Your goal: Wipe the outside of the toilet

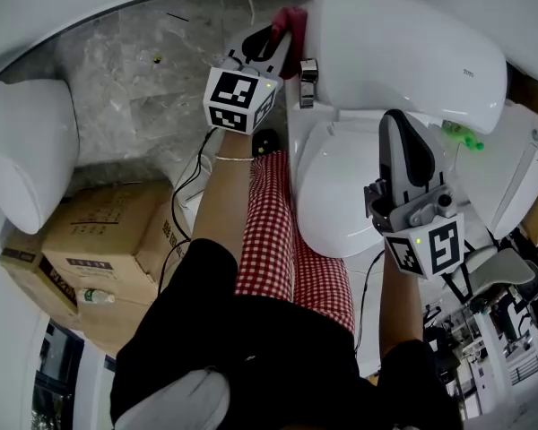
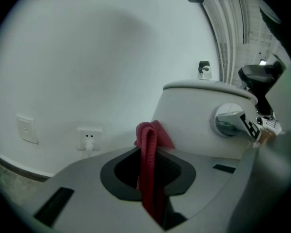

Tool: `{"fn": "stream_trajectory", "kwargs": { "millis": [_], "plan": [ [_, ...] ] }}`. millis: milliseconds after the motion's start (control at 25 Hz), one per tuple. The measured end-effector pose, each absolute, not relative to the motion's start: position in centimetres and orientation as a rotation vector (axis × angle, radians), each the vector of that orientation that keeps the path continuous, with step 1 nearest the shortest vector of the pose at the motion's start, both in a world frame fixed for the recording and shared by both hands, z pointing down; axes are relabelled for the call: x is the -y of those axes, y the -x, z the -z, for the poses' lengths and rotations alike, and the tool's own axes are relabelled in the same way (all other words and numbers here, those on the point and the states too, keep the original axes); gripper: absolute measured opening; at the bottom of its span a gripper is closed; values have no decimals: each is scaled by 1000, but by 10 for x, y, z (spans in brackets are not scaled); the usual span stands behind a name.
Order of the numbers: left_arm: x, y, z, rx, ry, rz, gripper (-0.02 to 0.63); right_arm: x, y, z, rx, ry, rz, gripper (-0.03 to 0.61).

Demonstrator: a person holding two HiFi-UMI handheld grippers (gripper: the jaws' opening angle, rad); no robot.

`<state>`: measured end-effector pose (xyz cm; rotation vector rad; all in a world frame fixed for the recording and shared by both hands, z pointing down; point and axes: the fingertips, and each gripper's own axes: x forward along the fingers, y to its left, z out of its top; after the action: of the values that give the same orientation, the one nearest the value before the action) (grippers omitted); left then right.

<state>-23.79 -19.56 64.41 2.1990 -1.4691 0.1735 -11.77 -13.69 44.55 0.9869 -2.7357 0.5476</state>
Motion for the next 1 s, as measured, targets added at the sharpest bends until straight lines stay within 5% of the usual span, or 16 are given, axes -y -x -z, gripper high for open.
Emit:
{"fn": "stream_trajectory", "kwargs": {
  "millis": [1000],
  "plan": [
    [191,239,-721,1472,-2112,-232,52,136,120,-451,2759,-988,-509,23]
  ]
}}
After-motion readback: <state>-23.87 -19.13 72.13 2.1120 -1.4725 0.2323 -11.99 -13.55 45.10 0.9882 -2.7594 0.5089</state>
